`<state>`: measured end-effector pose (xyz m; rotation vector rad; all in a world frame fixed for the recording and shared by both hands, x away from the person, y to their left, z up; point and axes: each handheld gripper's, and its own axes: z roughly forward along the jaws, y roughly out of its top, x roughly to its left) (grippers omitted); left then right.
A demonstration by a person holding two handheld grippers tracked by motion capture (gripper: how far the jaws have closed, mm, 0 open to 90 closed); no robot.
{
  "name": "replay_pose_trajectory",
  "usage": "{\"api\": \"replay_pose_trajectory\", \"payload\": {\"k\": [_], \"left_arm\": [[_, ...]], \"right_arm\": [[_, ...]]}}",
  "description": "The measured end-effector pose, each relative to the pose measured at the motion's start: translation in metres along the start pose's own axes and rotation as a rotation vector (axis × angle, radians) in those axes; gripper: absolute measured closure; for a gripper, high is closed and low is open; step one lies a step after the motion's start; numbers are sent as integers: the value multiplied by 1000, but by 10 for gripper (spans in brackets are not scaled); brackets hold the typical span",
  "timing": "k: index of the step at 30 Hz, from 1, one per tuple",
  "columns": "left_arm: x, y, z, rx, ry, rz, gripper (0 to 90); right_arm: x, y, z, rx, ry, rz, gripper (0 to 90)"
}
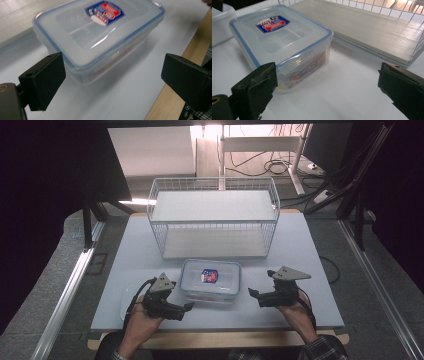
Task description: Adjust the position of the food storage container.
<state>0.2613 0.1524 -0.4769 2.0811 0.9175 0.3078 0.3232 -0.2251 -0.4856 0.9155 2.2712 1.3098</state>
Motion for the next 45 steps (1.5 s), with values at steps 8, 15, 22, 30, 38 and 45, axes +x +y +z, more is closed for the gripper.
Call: {"api": "replay_pose_trajectory", "payload": {"k": [8,15,22,30,38,45], "left_arm": [[2,-4,-8,10,-2,-23,38],[0,-6,-13,22,8,-9,84],[-1,-11,-21,88,45,-42,552],[-1,-30,-30,109,80,-88,879],[8,-41,-31,140,149,-147,900],[22,-46,-35,134,184,-181,900]], "right_arm": [[-6,-2,0,29,-44,-5,27],[-12,-5,2,42,-46,28,27],[-9,-6,5,64,-37,11,30],[-8,-7,6,82,-33,9,39],[-5,-7,8,93,-27,5,41],[-4,-8,10,102,-29,0,42]]}}
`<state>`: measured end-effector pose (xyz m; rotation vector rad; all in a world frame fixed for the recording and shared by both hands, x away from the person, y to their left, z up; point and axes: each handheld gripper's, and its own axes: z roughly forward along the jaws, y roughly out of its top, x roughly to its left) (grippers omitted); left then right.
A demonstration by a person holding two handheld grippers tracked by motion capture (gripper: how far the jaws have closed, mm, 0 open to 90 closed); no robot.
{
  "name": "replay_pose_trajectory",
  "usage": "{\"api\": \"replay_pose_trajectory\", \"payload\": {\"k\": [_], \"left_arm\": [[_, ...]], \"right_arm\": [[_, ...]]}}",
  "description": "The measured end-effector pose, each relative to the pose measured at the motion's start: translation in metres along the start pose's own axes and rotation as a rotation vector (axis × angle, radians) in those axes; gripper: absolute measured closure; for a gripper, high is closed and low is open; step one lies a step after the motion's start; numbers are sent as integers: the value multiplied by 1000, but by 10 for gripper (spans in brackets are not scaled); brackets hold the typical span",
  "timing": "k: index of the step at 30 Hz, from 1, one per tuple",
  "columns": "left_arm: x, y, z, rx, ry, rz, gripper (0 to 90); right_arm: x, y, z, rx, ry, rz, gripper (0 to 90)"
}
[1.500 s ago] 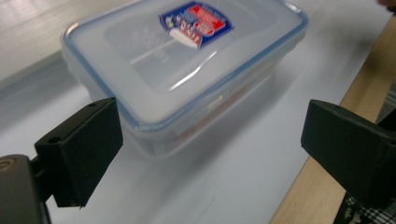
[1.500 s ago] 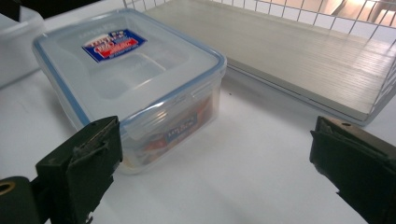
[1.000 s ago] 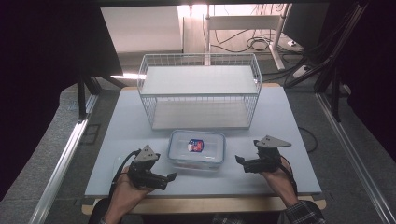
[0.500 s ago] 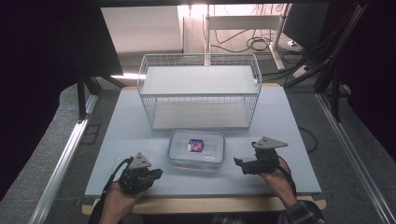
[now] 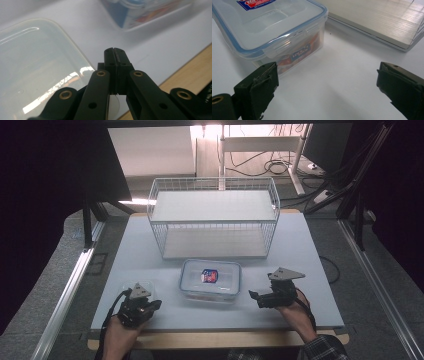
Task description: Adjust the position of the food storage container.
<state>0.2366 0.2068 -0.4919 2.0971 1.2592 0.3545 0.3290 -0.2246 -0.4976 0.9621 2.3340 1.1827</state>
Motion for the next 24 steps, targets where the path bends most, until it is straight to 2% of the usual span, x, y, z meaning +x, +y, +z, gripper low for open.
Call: {"api": "replay_pose_trajectory", "payload": {"k": [3,4,7,8,10,14,18,20,21,24], "left_arm": [[14,-3,0,10,35,-20,900],[14,-3,0,10,35,-20,900],[28,-3,0,11,81,-33,900],[28,-3,0,11,81,-33,900],[41,-3,1,6,106,-50,900],[51,-3,2,2,117,-73,900],[50,-2,1,-6,125,-66,900],[46,1,-1,-34,112,-59,900],[42,5,-1,-59,87,-41,863],[34,12,3,-75,40,-15,816]], "right_arm": [[0,0,1,2,3,3,42],[0,0,1,2,3,3,42],[0,-1,2,6,5,4,42],[0,-1,2,6,5,4,42],[0,-1,3,13,6,3,42],[0,-1,4,19,5,5,42],[0,-1,4,19,4,7,42],[0,-1,4,20,4,9,42],[-1,-1,4,17,3,17,41],[-1,-1,5,20,9,28,21]]}}
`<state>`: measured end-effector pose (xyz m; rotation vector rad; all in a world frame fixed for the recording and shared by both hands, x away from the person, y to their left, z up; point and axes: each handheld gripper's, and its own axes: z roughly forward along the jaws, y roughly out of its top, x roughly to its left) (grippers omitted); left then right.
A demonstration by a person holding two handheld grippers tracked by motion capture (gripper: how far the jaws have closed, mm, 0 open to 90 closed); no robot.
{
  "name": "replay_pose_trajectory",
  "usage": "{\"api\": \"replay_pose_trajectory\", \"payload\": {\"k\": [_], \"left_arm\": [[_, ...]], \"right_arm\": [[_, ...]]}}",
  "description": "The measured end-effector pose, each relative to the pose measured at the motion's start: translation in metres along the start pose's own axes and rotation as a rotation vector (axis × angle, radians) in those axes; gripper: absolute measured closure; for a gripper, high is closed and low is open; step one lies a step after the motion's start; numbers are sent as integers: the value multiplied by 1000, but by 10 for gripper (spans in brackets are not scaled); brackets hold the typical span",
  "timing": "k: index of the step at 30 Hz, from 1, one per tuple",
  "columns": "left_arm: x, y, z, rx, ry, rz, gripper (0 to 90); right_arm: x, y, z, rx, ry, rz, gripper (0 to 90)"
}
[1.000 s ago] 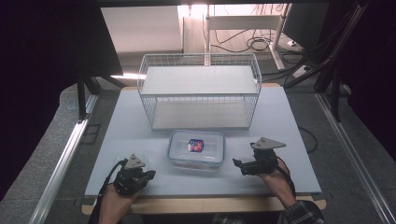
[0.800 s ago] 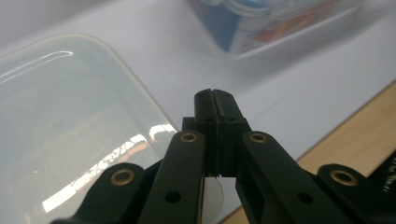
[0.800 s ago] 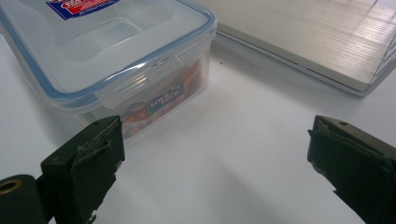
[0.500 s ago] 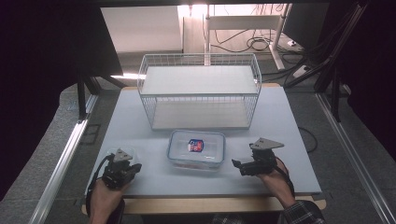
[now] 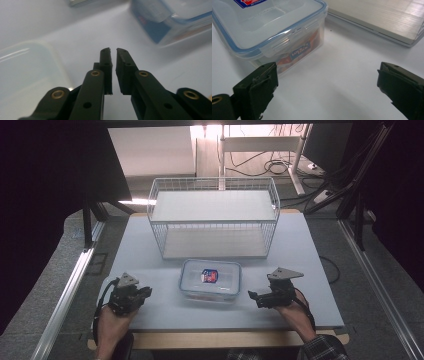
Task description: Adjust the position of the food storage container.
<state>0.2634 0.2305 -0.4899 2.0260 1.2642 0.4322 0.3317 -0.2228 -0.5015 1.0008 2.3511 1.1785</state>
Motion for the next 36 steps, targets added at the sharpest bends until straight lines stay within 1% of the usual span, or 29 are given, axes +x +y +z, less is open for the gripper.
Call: {"api": "replay_pose_trajectory", "payload": {"k": [1,3,4,5,6,7,8,9,10,11,13,14,15,16,17,19,20,22,24,25,26,27,28,29,30,31,32,34,36], "left_arm": [[-5,3,4,1,-5,15,799],[-11,7,10,1,-16,26,787],[-11,7,10,1,-16,26,790],[-15,11,15,2,-23,37,810],[-18,13,18,3,-26,42,810],[-23,17,23,7,-14,58,861],[-26,21,28,10,-2,67,861],[-31,27,37,28,17,80,900],[-31,27,37,28,17,80,900],[-34,34,49,59,31,91,900],[-34,39,61,88,46,101,900],[-33,41,66,96,54,102,900],[-33,41,66,96,54,102,900],[-29,46,73,91,57,99,900],[-27,48,76,78,46,91,900],[-23,51,81,56,4,65,900],[-23,52,83,55,-12,61,900],[-25,51,86,57,-7,68,900],[-25,51,85,54,-8,70,900],[-26,50,84,55,-32,55,900],[-26,50,84,55,-32,55,900],[-30,50,84,54,-50,60,900],[-30,50,84,54,-50,60,900],[-37,50,85,53,-65,77,900],[-37,50,85,53,-65,77,900],[-42,51,86,55,-85,94,900],[-42,51,86,55,-85,94,900],[-50,51,87,48,-96,117,900],[-51,50,88,42,-95,125,900]], "right_arm": [[0,0,0,0,5,1,14],[1,1,0,-1,15,9,0],[1,1,0,-1,15,9,0],[2,3,0,3,33,13,0],[2,3,0,3,33,13,0],[3,3,0,14,44,4,0],[3,3,0,14,44,4,0],[5,3,1,23,36,-5,28],[5,3,1,23,36,-5,28],[6,5,0,33,40,-11,182],[6,6,-2,34,59,-16,316],[7,7,-3,46,63,-23,394],[7,7,-3,46,63,-23,394],[8,9,-4,68,61,-42,521],[8,10,-4,76,66,-49,565],[8,13,-4,84,81,-59,660],[8,14,-3,92,87,-62,685],[7,17,-1,101,89,-52,706],[5,19,1,97,88,-40,706],[4,20,2,92,76,-33,705],[3,21,3,90,67,-30,706],[2,21,4,90,67,-22,716],[2,21,4,90,67,-22,716],[0,22,6,102,59,-36,744],[-2,23,6,99,53,-36,761],[-4,23,5,96,51,-29,776],[-4,23,5,96,51,-29,776],[-12,20,7,103,57,-7,819],[-15,18,9,111,53,-13,839]]}}
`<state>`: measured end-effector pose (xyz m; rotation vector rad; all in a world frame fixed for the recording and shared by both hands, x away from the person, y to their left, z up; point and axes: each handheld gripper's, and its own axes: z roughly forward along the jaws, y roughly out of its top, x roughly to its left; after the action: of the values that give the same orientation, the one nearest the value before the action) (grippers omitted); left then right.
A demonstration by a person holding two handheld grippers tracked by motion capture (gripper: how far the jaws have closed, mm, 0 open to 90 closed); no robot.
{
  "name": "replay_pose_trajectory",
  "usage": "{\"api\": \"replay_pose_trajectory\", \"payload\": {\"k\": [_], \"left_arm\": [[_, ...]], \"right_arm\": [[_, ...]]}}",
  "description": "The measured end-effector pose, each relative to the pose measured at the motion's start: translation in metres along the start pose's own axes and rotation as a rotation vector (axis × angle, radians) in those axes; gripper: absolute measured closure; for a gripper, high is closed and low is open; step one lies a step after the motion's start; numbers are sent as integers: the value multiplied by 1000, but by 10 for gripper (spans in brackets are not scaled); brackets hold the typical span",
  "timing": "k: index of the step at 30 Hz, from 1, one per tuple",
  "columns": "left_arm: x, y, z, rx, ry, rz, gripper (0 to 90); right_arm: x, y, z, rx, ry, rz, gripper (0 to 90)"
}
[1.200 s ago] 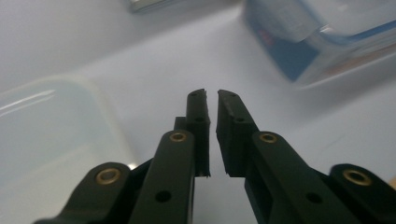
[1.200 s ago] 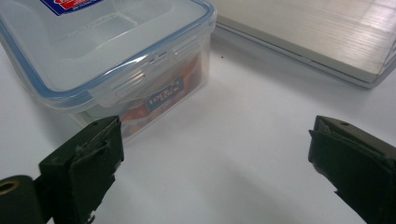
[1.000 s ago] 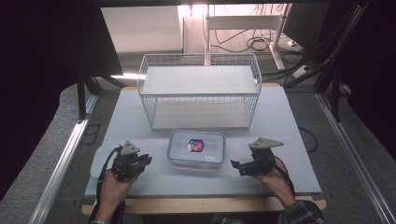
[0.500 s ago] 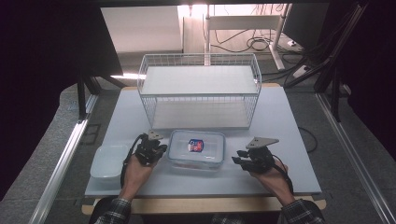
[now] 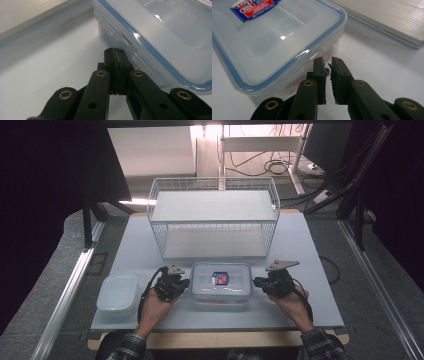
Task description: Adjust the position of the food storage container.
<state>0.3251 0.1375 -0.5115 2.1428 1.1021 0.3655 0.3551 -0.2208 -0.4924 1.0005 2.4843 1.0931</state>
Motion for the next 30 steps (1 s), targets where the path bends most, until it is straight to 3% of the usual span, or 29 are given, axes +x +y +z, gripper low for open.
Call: {"api": "replay_pose_trajectory", "payload": {"k": [4,6,9,15,22,26,28,30], "left_arm": [[1,-1,-1,0,-16,-9,900],[-1,-1,-2,2,-20,1,900],[-6,-5,-6,11,-25,8,900],[-17,-9,-10,15,-38,12,900],[-25,-12,-13,19,-56,31,900],[-20,-12,-16,14,-94,23,900],[-10,-13,-24,-13,-54,13,895],[-1,-15,-29,-34,-53,-14,822]], "right_arm": [[1,-1,2,11,6,-14,874],[7,-2,5,45,-5,-59,893],[12,-2,2,52,-21,-92,896],[16,-6,-4,66,-32,-121,898],[16,-10,-10,75,-32,-110,899],[16,-11,-13,83,-22,-117,886],[15,-9,-21,65,-60,-121,836],[11,-9,-28,32,-71,-107,789]]}}
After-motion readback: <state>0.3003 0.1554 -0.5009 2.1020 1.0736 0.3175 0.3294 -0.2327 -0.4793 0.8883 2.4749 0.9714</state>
